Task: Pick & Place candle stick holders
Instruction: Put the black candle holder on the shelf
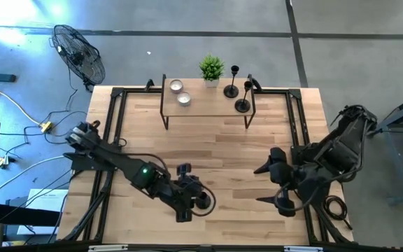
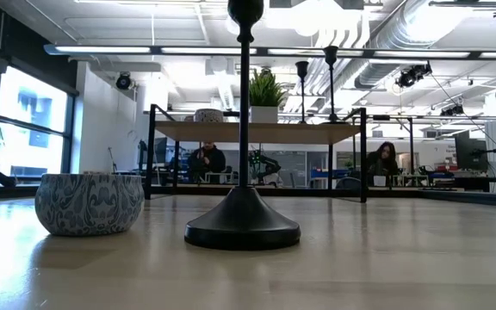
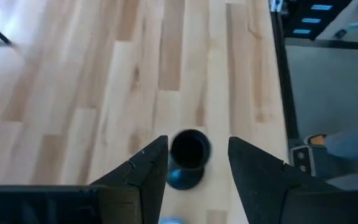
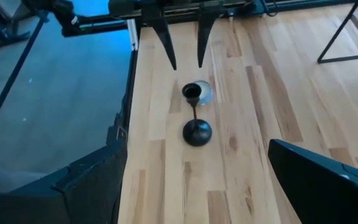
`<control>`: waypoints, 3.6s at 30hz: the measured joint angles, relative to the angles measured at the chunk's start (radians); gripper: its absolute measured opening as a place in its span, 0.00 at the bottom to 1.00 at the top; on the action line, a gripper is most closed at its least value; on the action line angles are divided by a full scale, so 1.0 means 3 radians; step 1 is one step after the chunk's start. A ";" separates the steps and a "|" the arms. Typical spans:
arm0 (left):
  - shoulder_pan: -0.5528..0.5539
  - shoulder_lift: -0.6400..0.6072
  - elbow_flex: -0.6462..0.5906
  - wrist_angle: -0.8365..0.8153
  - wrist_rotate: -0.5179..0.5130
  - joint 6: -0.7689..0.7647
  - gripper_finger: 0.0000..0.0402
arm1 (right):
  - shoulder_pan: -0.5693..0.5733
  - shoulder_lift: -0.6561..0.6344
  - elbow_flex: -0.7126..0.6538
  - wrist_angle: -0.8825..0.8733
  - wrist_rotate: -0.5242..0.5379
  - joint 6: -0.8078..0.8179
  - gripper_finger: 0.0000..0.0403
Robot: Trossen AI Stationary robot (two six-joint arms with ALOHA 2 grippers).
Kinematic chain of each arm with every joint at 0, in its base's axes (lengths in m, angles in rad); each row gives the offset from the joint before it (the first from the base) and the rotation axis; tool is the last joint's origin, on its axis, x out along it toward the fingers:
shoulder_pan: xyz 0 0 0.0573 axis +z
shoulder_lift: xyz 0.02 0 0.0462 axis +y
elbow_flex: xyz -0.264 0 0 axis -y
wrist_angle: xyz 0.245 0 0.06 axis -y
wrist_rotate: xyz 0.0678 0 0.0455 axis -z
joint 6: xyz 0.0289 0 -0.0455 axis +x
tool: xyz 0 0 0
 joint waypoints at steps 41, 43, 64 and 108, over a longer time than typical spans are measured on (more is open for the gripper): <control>0.0163 0.0285 0.0000 -0.0164 0.0303 -0.0089 0.41 | 0.0070 0.0000 0.0000 -0.0134 0.0038 -0.0042 0.96; 0.0213 0.0285 0.0000 -0.0154 0.0332 -0.0088 0.41 | 0.0070 0.0000 0.0000 -0.0136 0.0037 -0.0042 0.96; 0.0480 0.0285 0.0000 -0.0175 0.0965 -0.0088 0.41 | 0.0070 0.0001 0.0000 -0.0196 0.0036 -0.0027 0.96; 0.0542 0.0401 0.0010 -0.0153 0.1142 -0.0178 0.16 | 0.0069 0.0003 0.0000 -0.0273 0.0027 0.0036 0.96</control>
